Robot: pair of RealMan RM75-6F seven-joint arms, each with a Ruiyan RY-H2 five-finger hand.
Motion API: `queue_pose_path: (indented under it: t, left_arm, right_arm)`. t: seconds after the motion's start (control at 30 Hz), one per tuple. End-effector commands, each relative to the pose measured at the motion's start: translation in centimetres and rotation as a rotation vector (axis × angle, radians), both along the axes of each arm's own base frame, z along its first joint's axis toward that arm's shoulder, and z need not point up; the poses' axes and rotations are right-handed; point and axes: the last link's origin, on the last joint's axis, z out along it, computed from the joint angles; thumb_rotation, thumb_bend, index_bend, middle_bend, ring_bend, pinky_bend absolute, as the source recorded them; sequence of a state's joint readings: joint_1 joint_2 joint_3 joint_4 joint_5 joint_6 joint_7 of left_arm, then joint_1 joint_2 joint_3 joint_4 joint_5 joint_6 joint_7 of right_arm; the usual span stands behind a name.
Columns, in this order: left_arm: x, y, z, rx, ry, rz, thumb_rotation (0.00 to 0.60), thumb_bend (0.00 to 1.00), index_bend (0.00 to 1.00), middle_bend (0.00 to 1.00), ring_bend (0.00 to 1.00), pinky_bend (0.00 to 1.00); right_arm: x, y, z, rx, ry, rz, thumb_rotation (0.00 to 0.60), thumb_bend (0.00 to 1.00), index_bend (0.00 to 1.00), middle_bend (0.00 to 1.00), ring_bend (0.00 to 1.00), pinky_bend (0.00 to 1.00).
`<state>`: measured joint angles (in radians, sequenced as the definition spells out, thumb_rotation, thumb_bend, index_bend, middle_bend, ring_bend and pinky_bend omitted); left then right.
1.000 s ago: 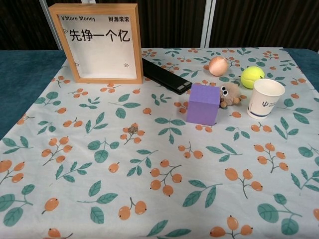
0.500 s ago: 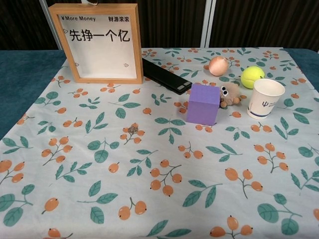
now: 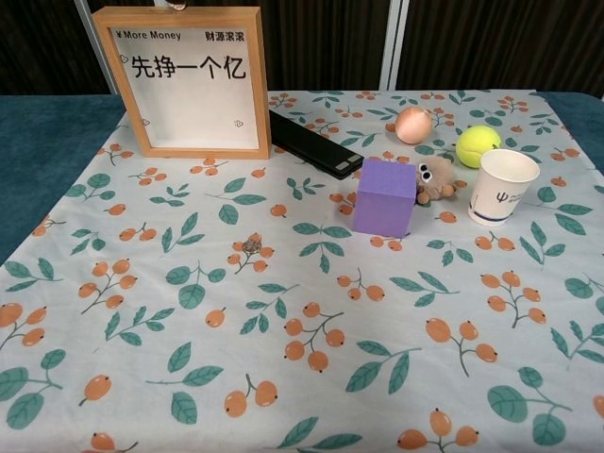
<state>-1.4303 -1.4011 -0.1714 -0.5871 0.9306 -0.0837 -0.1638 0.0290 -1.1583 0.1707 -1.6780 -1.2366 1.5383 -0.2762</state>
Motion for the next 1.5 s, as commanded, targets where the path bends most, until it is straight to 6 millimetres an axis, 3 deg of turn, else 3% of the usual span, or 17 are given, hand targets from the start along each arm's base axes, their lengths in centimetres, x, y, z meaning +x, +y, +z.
queue_pose_path:
  t: [0.03, 1.03, 1.37, 1.5]
  left_arm:
    - [0.04, -0.03, -0.14, -0.003, 0.005, -0.003, 0.600, 0.58, 0.55, 0.03, 0.00, 0.00]
    - [0.59, -0.15, -0.47, -0.011, 0.013, -0.016, 0.600, 0.58, 0.55, 0.03, 0.00, 0.00]
    - [0.28, -0.11, -0.34, -0.007, 0.023, -0.011, 0.600, 0.55, 0.30, 0.03, 0.00, 0.00]
    - [0.45, -0.14, -0.44, -0.009, 0.022, -0.016, 0.600, 0.55, 0.29, 0.03, 0.00, 0.00]
  right_arm:
    - [-0.01, 0.00, 0.01, -0.001, -0.001, -0.002, 0.600, 0.26, 0.13, 0.03, 0.00, 0.00]
    - [-0.02, -0.13, 0.10, -0.007, -0.014, -0.010, 0.600, 0.26, 0.13, 0.03, 0.00, 0.00]
    - [-0.03, -0.15, 0.09, -0.008, -0.021, -0.017, 0.600, 0.26, 0.13, 0.03, 0.00, 0.00]
    - [-0.04, -0.14, 0.07, -0.009, -0.036, -0.027, 0.600, 0.26, 0.13, 0.03, 0.00, 0.00]
